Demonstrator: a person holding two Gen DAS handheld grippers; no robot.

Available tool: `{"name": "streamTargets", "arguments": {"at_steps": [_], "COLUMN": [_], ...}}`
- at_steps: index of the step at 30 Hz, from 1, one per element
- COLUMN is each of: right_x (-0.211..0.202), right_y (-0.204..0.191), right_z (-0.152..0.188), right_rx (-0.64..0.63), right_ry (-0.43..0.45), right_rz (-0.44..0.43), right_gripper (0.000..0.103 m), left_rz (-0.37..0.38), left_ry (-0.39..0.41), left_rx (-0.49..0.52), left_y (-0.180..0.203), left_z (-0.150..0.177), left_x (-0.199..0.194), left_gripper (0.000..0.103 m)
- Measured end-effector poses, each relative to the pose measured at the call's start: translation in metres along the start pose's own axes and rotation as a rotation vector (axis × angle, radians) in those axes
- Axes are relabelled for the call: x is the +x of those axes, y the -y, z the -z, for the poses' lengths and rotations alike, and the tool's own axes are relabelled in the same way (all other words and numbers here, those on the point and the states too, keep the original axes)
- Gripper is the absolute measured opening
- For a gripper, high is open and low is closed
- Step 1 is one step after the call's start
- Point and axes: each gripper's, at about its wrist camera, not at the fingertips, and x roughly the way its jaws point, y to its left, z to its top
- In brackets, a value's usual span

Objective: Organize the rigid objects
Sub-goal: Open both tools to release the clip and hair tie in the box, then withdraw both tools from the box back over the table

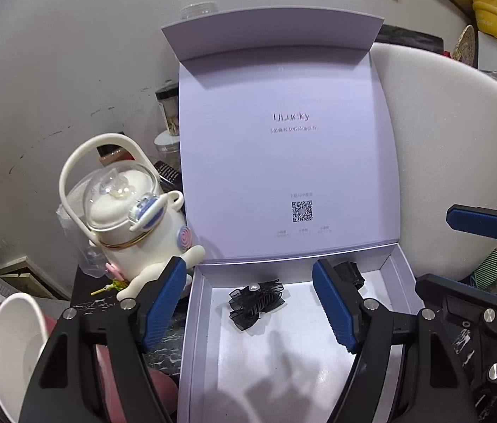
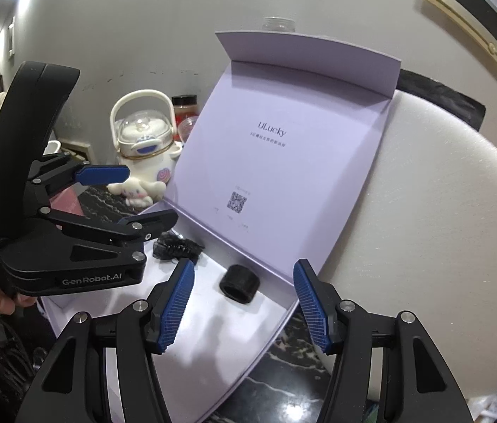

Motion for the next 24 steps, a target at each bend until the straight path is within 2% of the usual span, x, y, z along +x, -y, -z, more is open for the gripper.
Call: {"name": "streamTargets", "arguments": {"at_steps": [20, 24], "right_x": [-0.084, -0.097], "right_y": [-0.016, -0.020], "right_z": [0.000, 0.002], "right_rx": [-0.017, -0.015], "right_ry": [0.121, 0.137], "right_rz": [0.052, 0.057], "right_gripper": [0.059, 0.060], "left_rz": [-0.021, -0.024], "left_ry": [0.132, 0.163], "left_rx": [0.021, 0.024], "left_y": [0.007, 0.010], "left_z": [-0.004, 0.000], "left_x": [-0.083, -0.101], "left_gripper": [0.075, 0.087]}}
